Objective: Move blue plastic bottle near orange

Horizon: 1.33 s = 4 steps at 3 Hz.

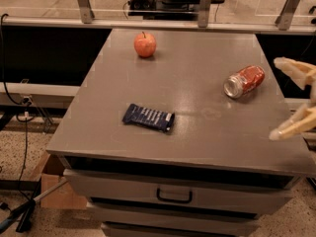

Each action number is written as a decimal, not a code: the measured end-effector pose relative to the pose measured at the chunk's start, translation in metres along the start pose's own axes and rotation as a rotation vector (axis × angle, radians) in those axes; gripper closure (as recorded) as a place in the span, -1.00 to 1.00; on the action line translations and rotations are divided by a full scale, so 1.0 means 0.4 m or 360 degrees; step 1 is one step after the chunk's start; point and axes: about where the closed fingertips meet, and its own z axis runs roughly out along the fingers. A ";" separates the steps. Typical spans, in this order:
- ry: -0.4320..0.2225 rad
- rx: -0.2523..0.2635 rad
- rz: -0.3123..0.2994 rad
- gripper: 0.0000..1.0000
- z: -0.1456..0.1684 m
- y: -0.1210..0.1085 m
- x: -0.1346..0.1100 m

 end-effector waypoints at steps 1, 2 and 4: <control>-0.0634 0.0059 0.0049 -0.94 -0.082 0.025 -0.104; -0.0885 0.0095 0.0101 -0.50 -0.133 0.029 -0.160; -0.0917 0.0085 0.0099 0.45 -0.129 0.029 -0.180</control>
Offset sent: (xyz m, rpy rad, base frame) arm -0.0622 -0.0314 0.1012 0.7346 -0.1887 0.1188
